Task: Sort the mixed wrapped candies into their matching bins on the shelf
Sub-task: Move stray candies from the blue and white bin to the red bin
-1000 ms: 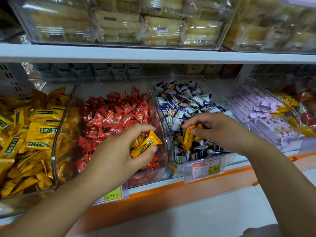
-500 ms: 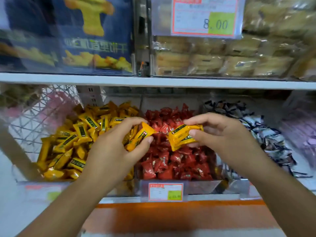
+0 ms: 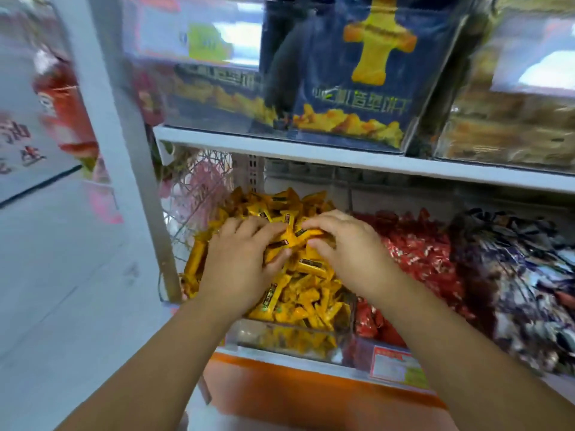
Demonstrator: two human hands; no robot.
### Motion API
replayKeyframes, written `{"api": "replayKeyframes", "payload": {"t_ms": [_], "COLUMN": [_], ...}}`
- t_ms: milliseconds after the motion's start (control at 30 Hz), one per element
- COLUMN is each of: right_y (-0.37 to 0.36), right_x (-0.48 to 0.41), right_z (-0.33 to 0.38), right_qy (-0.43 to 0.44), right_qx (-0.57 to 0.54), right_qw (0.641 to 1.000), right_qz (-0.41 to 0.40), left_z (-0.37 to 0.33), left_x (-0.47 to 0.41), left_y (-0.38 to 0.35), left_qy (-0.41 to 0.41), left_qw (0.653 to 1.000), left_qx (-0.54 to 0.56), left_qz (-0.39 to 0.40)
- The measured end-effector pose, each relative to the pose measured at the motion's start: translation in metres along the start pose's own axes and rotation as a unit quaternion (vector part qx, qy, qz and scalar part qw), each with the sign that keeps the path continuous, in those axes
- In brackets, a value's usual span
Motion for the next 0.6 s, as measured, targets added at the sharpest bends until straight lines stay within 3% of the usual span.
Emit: {"api": "replayKeyframes", "payload": {"t_ms": [100,200,333,433,600], "right_y": [-0.023,-0.025,-0.022,-0.008,0.034], "right_x": [0.002,0.01,0.014,0.026,0.061], "right_z": [-0.008,-0.013,-0.013,-0.014,-0.032], "right_qy": [-0.008,-0.015,-0.018,-0.023,-0.057], "right_qx": [0.124,0.133,0.079,-0.025,-0.086], "right_qw": [0.977,0.967,0.982,0.994,0.994], "right_qz": [0.174,0.218,0.17,0.102,0.031], "left_z": [0.007,0.014,0.012,0.003,-0.033], "left_x": [0.004,0.007,0.008,0.006,0.001], "left_y": [-0.024,-0.031,-0.026,-0.019,-0.008], "left_qy": [0.013,0.031,0.044,0.042,0.016], "left_qw": [0.989,0.98,0.979,0.984,0.993], "left_qx": [-0.077,-0.06,-0.038,-0.016,0.02], "left_qz": [0.123,0.186,0.196,0.169,0.114]}}
Point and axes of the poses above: each hand's wrist, its own x-axis away from the middle knuckle, its own y-axis out of the back of the hand, z = x × y, the point moved 8 cm from there along -x, towards the middle knuckle, and after that the axes turned 7 degrees about x, right-handed, at the moved point
